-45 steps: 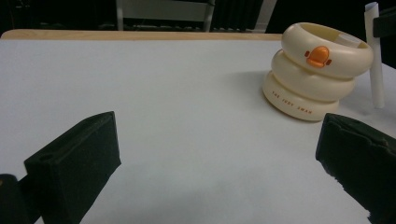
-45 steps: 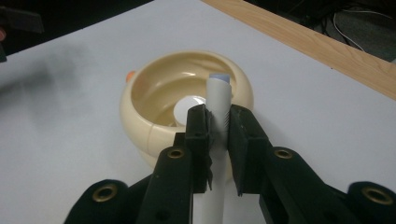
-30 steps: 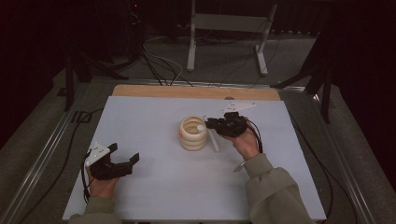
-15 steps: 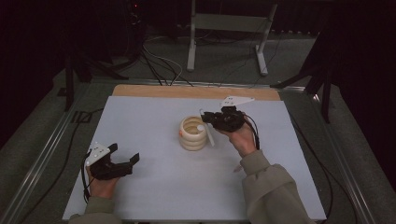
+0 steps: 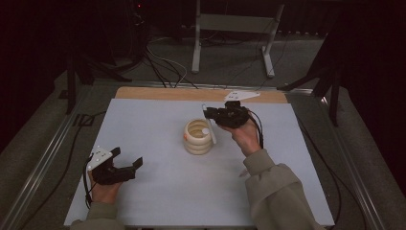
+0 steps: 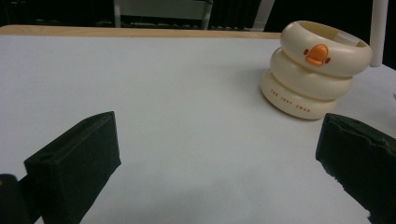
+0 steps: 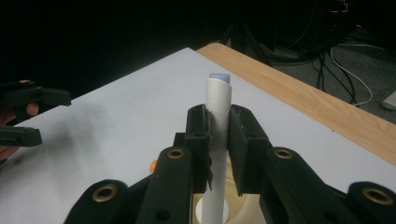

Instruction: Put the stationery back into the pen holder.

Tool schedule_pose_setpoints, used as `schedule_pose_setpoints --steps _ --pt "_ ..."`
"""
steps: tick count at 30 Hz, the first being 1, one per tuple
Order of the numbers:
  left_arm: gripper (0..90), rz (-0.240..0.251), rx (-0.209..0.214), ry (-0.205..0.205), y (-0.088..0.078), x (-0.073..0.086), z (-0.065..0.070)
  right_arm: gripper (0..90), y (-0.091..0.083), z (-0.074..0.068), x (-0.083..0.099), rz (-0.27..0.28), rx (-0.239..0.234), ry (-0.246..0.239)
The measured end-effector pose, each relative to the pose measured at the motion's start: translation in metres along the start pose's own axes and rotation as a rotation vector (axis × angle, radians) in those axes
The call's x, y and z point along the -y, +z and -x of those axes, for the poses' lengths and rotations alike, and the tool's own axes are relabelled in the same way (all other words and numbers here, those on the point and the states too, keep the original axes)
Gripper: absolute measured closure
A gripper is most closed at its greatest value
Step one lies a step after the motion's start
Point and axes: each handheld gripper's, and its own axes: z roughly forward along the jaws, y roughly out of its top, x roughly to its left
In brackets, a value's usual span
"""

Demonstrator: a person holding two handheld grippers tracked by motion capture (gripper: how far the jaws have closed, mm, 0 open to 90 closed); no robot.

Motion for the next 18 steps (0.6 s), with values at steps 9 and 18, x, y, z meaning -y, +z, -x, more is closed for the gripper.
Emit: schedule_pose_setpoints --steps 9,18 --pt "0.1 0.001 0.002 -0.002 0.0 0.0 0.0 78.9 0.001 0.003 -0.01 0.025 0.004 0.018" --pt "0.1 0.003 0.003 -0.004 0.0 0.0 0.0 78.9 0.001 0.003 -0.023 0.06 0.009 0.027"
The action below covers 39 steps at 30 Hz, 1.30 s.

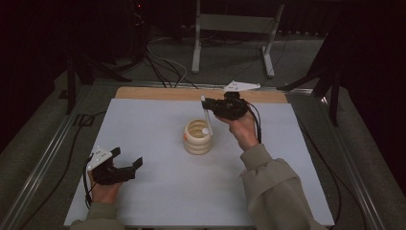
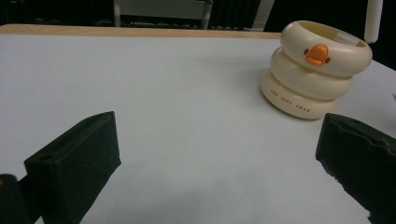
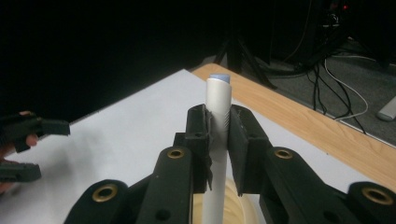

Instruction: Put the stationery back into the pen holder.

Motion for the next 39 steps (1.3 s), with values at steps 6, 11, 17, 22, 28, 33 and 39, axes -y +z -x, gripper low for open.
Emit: schedule_pose_setpoints --steps 6,11,17,22,28,33,39 --pt "0.1 0.002 -0.001 -0.003 -0.001 0.0 0.0 78.9 0.004 -0.004 -0.004 0.013 -0.006 0.006" --pt "0.1 0.003 -0.001 -0.003 -0.001 0.0 0.0 78.9 0.01 -0.008 -0.002 0.006 -0.018 0.007" --pt "0.1 0.001 0.0 -0.003 0.0 0.0 0.0 78.9 0.015 -0.012 -0.001 0.008 -0.028 0.01" --pt "0.1 0.001 0.0 -0.003 0.0 0.0 0.0 78.9 0.017 -0.016 0.0 0.012 -0.031 0.011" --pt "0.1 0.001 0.001 -0.003 -0.001 0.0 0.0 78.8 0.02 -0.018 0.002 0.025 -0.026 0.012" --pt "0.1 0.002 0.001 -0.003 -0.001 0.0 -0.001 78.8 0.023 -0.019 0.004 0.028 -0.015 0.01" --pt "0.1 0.002 0.001 -0.003 -0.001 0.0 -0.001 78.8 0.026 -0.018 0.009 0.025 -0.008 0.021"
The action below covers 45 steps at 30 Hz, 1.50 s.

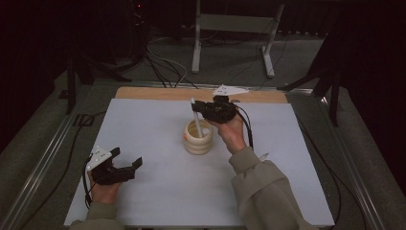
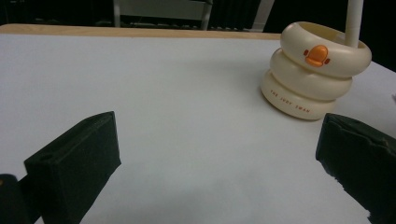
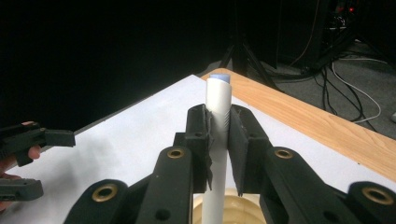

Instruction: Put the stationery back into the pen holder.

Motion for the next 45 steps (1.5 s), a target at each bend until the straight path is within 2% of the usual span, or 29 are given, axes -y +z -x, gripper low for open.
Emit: schedule_pose_setpoints --steps 21,37,41,45 --pt "0.1 -0.002 -0.002 0.0 0.0 0.0 0.0 78.7 0.012 0.006 0.023 -0.036 0.004 0.054" --pt "0.1 -0.003 -0.004 0.0 0.0 0.0 0.0 78.7 0.02 0.006 0.04 -0.088 0.001 0.066" --pt "0.1 -0.004 -0.004 0.0 0.0 0.0 0.0 78.7 0.02 0.006 0.041 -0.083 0.0 0.076" --pt "0.1 -0.004 -0.004 0.001 0.0 0.0 0.0 78.7 0.018 0.006 0.041 -0.078 0.004 0.066"
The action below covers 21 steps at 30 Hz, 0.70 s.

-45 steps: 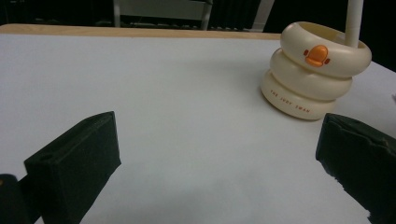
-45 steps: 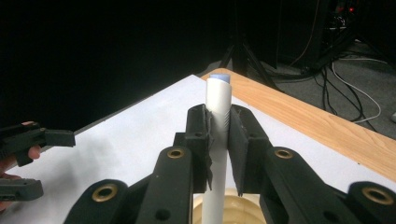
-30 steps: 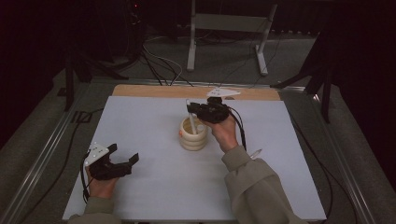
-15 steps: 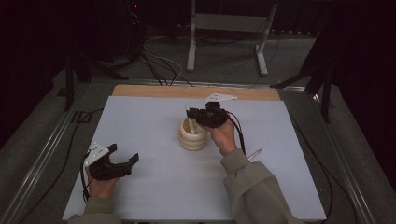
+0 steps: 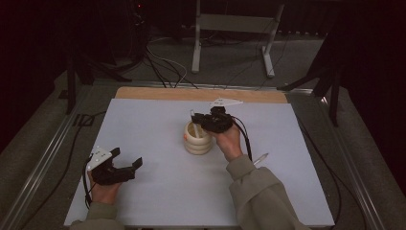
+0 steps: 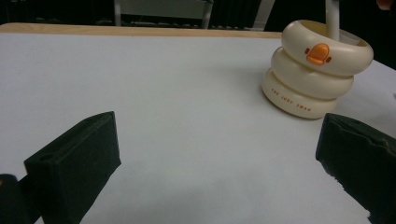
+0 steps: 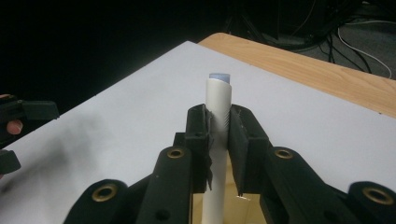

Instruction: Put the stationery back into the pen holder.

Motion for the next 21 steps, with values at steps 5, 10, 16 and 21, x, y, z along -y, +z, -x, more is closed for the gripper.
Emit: schedule_pose_setpoints --steps 5,10,16,21 --pt "0.1 -0.003 0.0 0.001 0.0003 0.0002 0.0 78.7 -0.0008 -0.0009 -0.0006 0.02 -0.009 0.002" --pt "0.1 -0.001 0.0 0.0 0.0001 0.0001 0.0 78.7 0.0021 -0.0017 0.0029 0.017 -0.012 0.002" --pt "0.1 -0.003 0.001 0.002 0.0003 0.0001 -0.0001 78.7 0.0006 -0.0015 0.0021 0.031 -0.008 -0.007" --pt "0.1 -0.004 0.001 0.003 0.0005 0.0002 0.0001 78.7 0.0009 -0.0029 0.0025 0.046 0.003 -0.027"
